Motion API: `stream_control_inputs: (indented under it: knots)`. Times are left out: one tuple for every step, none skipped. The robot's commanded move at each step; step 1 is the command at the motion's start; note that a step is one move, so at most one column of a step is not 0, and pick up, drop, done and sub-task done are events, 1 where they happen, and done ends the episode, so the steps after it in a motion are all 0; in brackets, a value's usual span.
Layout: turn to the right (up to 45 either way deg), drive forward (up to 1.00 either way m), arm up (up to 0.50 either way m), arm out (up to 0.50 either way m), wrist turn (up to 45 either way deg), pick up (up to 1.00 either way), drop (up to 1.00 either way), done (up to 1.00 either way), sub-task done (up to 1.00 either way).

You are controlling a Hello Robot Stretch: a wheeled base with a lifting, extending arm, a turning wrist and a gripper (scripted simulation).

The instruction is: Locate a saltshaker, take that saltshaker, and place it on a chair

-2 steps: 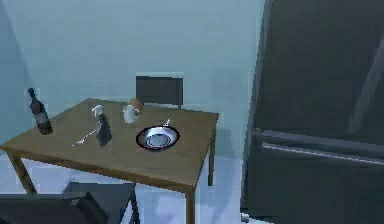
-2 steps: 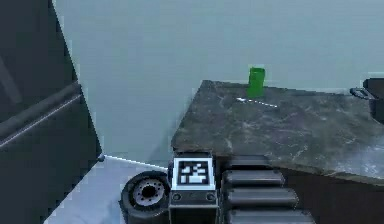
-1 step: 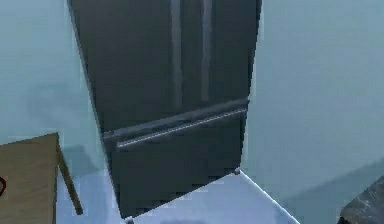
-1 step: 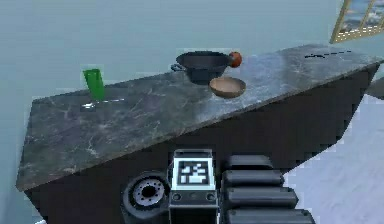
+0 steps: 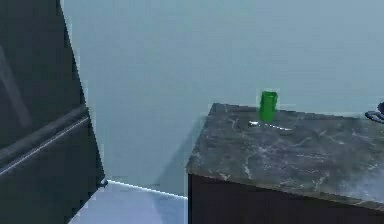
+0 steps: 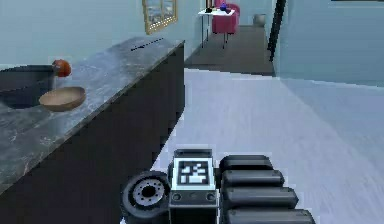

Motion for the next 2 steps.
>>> stream_control_inputs:
  knots:
    - [45.0,0.00,0.00,0.00,0.0,0.00,0.00,0.00,0.00]
    - [30.0,0.00,0.00,0.00,0.0,0.00,0.00,0.00,0.00]
